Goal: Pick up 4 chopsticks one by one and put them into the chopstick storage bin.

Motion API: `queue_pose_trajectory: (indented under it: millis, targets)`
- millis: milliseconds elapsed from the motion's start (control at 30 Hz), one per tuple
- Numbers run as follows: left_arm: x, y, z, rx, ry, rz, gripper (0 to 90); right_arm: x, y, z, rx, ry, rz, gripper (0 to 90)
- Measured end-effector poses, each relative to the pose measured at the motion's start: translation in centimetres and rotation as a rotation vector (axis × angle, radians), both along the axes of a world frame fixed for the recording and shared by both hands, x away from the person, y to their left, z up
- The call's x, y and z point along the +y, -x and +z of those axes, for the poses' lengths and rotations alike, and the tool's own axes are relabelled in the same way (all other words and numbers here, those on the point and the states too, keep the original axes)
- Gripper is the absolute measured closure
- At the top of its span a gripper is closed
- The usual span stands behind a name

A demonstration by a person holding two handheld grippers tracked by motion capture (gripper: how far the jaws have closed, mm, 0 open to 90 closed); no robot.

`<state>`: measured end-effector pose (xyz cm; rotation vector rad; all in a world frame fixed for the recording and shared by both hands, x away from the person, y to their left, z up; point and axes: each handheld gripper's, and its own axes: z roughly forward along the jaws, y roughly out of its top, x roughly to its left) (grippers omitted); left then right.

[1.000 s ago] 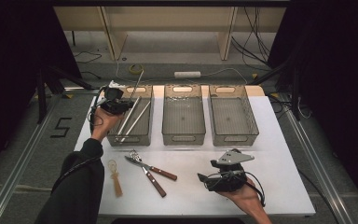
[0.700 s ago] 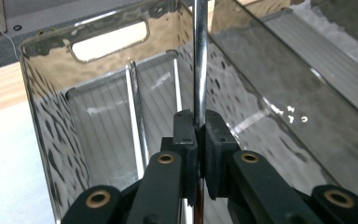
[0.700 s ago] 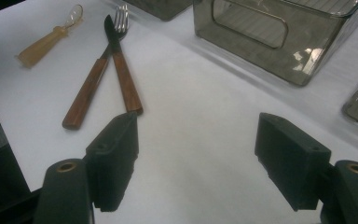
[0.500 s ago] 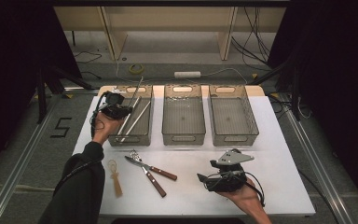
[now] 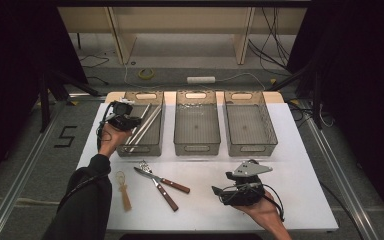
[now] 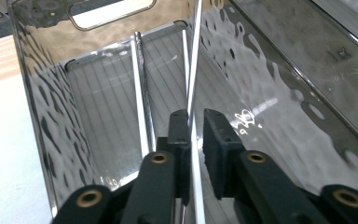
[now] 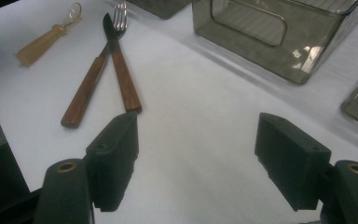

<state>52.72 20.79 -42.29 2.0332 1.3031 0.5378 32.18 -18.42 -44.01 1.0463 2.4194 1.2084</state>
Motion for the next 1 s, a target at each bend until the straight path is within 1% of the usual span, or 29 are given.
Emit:
queue_pose_trajectory:
  millis: [100, 167, 233, 267, 300, 367, 400, 433, 533, 567, 633, 667, 733, 767, 833, 900, 967, 1000]
  targets:
    - [0.0, 0.5, 0.4, -0.009, 0.012, 0.023, 72.4, 0.0, 0.0, 0.0, -0.002, 0.001, 0.0, 31.2]
    - [0.1, 1.0, 0.7, -0.014, 0.017, 0.033, 67.5, -0.1, 0.0, 0.0, -0.003, 0.0, -0.002, 31.2]
    - [0.2, 1.8, 1.2, -0.016, 0.035, 0.038, 63.6, -0.1, 0.0, 0.1, -0.002, -0.006, -0.007, 31.2]
    - [0.3, 2.2, 1.4, -0.018, 0.051, 0.052, 61.6, -0.1, 0.0, 0.1, -0.002, -0.006, -0.007, 31.2]
    - [0.3, 2.6, 1.6, -0.014, 0.056, 0.05, 60.6, -0.2, 0.0, 0.1, -0.001, -0.002, -0.006, 31.2]
    - [0.1, 3.4, 2.0, -0.01, 0.052, 0.05, 56.9, -0.2, 0.1, 0.1, -0.001, -0.004, -0.008, 31.2]
    - [0.1, 3.8, 2.1, -0.002, 0.048, 0.044, 55.3, -0.2, 0.1, 0.1, -0.005, -0.004, -0.007, 31.2]
    - [0.0, 4.1, 2.2, 0.005, 0.052, 0.035, 53.3, -0.1, 0.1, 0.1, -0.004, -0.005, -0.008, 31.2]
    - [0.0, 5.1, 2.4, 0.02, 0.066, 0.037, 48.5, -0.1, 0.1, 0.1, -0.003, 0.0, -0.009, 31.2]
    - [-0.1, 5.4, 2.5, 0.021, 0.066, 0.037, 46.6, -0.1, 0.1, 0.1, -0.005, -0.004, -0.011, 31.2]
    - [-0.2, 6.0, 2.7, 0.03, 0.047, 0.023, 43.5, -0.2, 0.1, 0.2, -0.006, -0.004, -0.012, 31.2]
    - [-0.3, 6.3, 2.8, 0.03, 0.041, 0.025, 41.8, -0.2, 0.1, 0.1, -0.005, -0.001, -0.013, 31.2]
    - [-0.3, 7.1, 3.0, 0.025, 0.045, 0.027, 40.2, -0.2, 0.1, 0.1, -0.003, 0.001, -0.015, 31.2]
    - [-0.4, 7.5, 3.0, 0.033, 0.035, 0.017, 39.2, -0.2, 0.1, 0.2, -0.005, 0.0, -0.015, 31.2]
    - [-0.4, 8.3, 2.8, 0.037, 0.016, 0.028, 36.7, -0.2, 0.1, 0.2, -0.006, -0.001, -0.016, 31.2]
    - [-0.4, 9.3, 2.5, 0.048, 0.02, 0.041, 36.0, -0.2, 0.2, 0.2, -0.006, 0.005, -0.019, 31.2]
    - [-0.5, 10.1, 2.2, 0.062, 0.006, 0.039, 34.5, -0.3, 0.2, 0.3, -0.008, 0.002, -0.018, 31.2]
    - [-0.4, 10.5, 2.1, 0.061, 0.005, 0.051, 34.0, -0.3, 0.2, 0.3, -0.009, 0.001, -0.017, 31.2]
